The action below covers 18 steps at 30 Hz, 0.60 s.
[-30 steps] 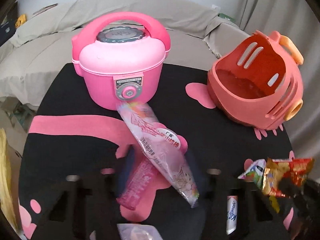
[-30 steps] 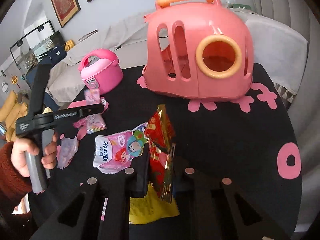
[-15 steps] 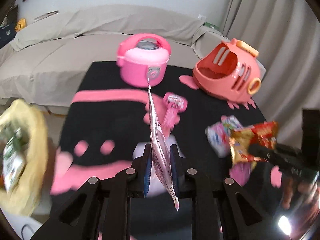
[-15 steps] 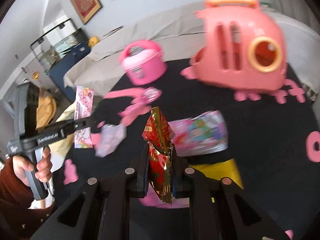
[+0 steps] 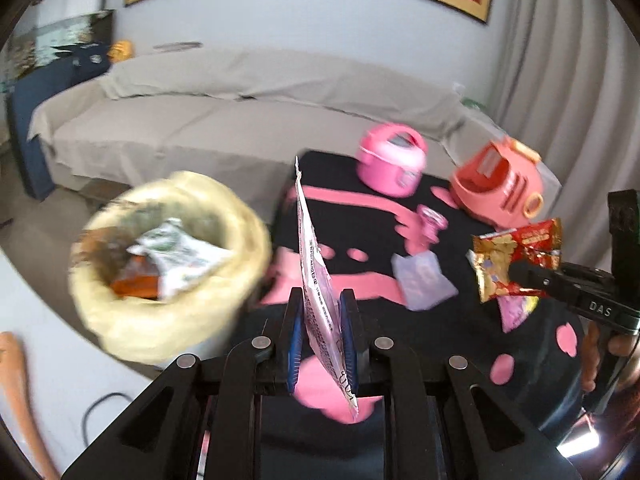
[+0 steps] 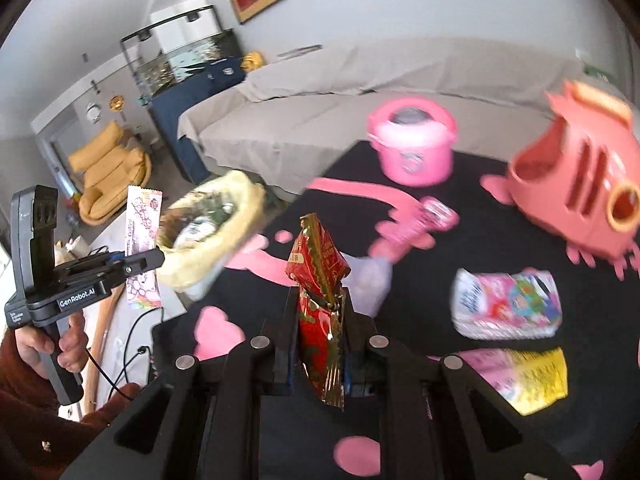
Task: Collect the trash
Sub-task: 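Carry the pink strip and red pack over the yellow bin and release both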
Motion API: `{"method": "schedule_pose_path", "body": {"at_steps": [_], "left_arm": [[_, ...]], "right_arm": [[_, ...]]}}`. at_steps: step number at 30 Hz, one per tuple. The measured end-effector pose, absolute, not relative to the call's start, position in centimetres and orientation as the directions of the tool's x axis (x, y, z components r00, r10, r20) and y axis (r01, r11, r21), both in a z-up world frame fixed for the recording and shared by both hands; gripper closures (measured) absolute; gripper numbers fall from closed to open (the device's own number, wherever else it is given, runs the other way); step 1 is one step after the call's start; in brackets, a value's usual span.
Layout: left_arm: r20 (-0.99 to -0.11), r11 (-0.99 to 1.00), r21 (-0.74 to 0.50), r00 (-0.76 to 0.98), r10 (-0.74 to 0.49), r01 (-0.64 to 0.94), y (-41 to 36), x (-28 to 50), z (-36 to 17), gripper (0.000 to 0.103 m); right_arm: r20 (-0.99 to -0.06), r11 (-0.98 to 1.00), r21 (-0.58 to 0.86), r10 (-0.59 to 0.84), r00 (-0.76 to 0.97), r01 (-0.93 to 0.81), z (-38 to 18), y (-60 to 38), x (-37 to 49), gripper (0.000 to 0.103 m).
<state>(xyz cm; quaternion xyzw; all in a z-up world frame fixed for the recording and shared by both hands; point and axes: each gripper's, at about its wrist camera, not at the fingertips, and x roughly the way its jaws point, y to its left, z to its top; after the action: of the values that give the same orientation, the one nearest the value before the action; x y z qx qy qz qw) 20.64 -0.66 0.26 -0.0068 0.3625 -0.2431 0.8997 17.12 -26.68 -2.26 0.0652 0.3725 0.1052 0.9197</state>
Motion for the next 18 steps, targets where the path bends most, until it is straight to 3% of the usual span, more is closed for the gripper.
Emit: {"method": "schedule_pose_path", "body": {"at_steps": [9, 18], "left_arm": [[-0.597, 0.941, -0.179, 0.729, -0.336, 0.287, 8.0, 22.6, 1.9, 0.085], [-0.629, 0.944, -0.229, 0.704, -0.329, 0.237, 11.2, 28.3, -0.5, 0.085]], "right_arm": [[-0.659, 0.957, 0.143, 0.283, 0.697, -0.254, -0.4, -19.8, 20.6, 0.089], [-0.691, 0.948, 0.106, 0.288, 0.663, -0.301, -1.4, -15.8, 24.0, 0.089]]}}
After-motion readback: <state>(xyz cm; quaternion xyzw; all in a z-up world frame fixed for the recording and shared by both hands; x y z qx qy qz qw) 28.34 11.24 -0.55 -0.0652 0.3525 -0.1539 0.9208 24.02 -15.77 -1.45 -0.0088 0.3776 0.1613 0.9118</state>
